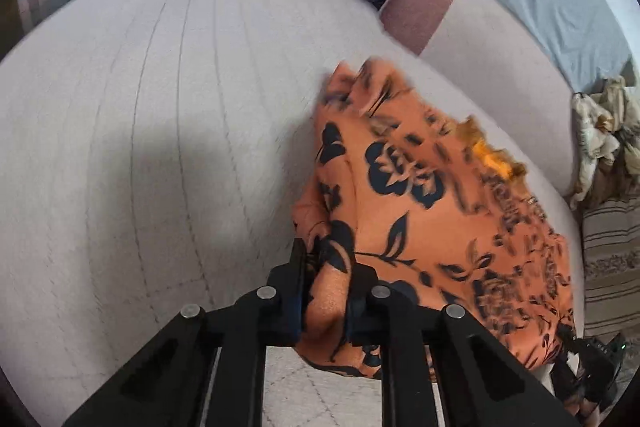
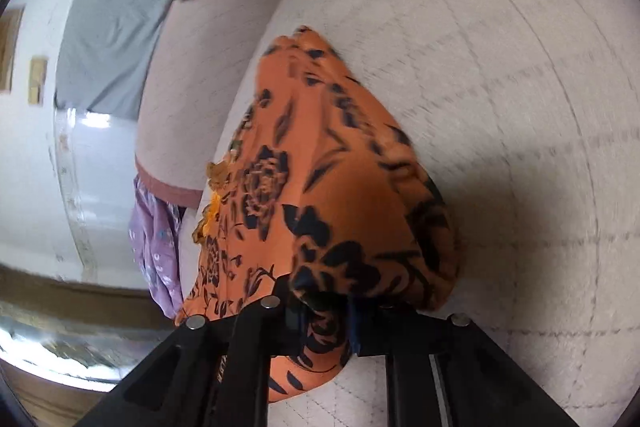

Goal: Fold small clothes

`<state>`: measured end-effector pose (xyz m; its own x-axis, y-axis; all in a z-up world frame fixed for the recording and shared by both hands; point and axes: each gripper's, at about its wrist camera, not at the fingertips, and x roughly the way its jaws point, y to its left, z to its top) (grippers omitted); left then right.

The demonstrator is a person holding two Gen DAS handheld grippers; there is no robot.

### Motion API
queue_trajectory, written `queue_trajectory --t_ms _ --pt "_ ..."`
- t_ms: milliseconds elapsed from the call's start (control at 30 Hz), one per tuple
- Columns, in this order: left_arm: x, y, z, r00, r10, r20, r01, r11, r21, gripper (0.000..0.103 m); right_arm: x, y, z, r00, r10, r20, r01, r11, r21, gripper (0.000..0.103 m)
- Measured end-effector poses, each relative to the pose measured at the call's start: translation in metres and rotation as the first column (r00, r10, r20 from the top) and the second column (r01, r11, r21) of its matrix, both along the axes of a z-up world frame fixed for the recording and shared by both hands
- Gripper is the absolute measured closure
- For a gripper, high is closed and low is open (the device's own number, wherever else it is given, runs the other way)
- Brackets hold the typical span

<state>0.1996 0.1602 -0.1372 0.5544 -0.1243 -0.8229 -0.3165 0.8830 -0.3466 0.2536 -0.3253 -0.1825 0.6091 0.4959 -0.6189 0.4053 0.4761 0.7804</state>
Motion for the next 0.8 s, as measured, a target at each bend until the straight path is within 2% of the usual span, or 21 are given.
queue_trajectory --t_ms 200,267,333,400,433,467,500,533,567,600,633,667,700,733,800 --pt "-0.019 -0.008 0.074 0.988 -0.036 0.151 0.036 0.999 0.007 0.090 0.001 0.000 0.086 0.981 0.047 0.188 -0.033 0.997 -0.076 0.093" --pt "-0.039 -0.012 0.092 0.981 -0.048 0.190 0.047 0.999 0.009 0.090 -0.008 -0.002 0.112 0.972 0.054 0.227 -0.034 0.995 -0.094 0.094" --pt "-0.059 -0.014 0.094 0.978 -0.056 0.199 0.054 0.998 0.016 0.089 -0.024 -0.005 0.125 0.967 0.065 0.247 -0.040 0.993 -0.108 0.094" --pt "-0.082 -0.009 0.080 0.986 -0.049 0.162 0.049 0.999 0.002 0.088 -0.047 -0.009 0.122 0.969 0.077 0.234 -0.053 0.993 -0.104 0.094" --pt "-0.095 -0.007 0.064 0.992 -0.044 0.121 0.043 0.999 0.009 0.083 -0.062 -0.011 0.114 0.972 0.095 0.213 -0.075 0.992 -0.102 0.093" --pt "-0.104 -0.005 0.045 0.996 -0.044 0.075 0.042 0.999 0.027 0.077 -0.075 -0.010 0.099 0.977 0.120 0.175 -0.101 0.989 -0.113 0.090" --pt "-0.108 -0.002 0.019 0.998 -0.055 0.008 0.054 0.997 0.047 0.062 -0.086 -0.011 0.082 0.983 0.135 0.128 -0.118 0.984 -0.135 0.086" --pt "-0.110 0.004 -0.006 0.997 -0.055 -0.051 0.058 0.997 0.048 0.060 -0.093 -0.011 0.064 0.986 0.147 0.082 -0.132 0.978 -0.159 0.068" --pt "-0.113 0.014 -0.023 0.996 -0.061 -0.058 0.062 0.998 0.018 0.060 -0.100 -0.014 0.040 0.986 0.166 0.021 -0.159 0.970 -0.183 0.058" --pt "-0.118 0.019 -0.018 0.997 -0.075 -0.015 0.075 0.997 0.000 0.060 -0.108 -0.022 0.018 0.985 0.170 -0.013 -0.170 0.972 -0.164 0.054" --pt "-0.119 0.023 -0.011 0.997 -0.074 -0.011 0.074 0.997 0.006 0.053 -0.119 -0.034 0.011 0.988 0.149 0.046 -0.144 0.985 -0.099 0.053" --pt "-0.119 0.028 -0.002 0.998 -0.063 -0.006 0.063 0.998 0.019 0.048 -0.124 -0.042 0.017 0.989 0.143 0.046 -0.137 0.984 -0.114 0.050" --pt "-0.118 0.035 0.010 0.998 -0.055 0.038 0.054 0.998 0.021 0.041 -0.124 -0.047 0.025 0.988 0.145 0.048 -0.136 0.978 -0.160 0.045" --pt "-0.115 0.042 0.020 0.995 -0.057 0.085 0.055 0.998 0.026 0.036 -0.123 -0.055 0.039 0.987 0.146 0.072 -0.127 0.968 -0.218 0.044" --pt "-0.099 0.047 0.031 0.990 -0.084 0.111 0.078 0.995 0.056 0.036 -0.111 -0.068 0.058 0.980 0.157 0.122 -0.123 0.961 -0.249 0.044"
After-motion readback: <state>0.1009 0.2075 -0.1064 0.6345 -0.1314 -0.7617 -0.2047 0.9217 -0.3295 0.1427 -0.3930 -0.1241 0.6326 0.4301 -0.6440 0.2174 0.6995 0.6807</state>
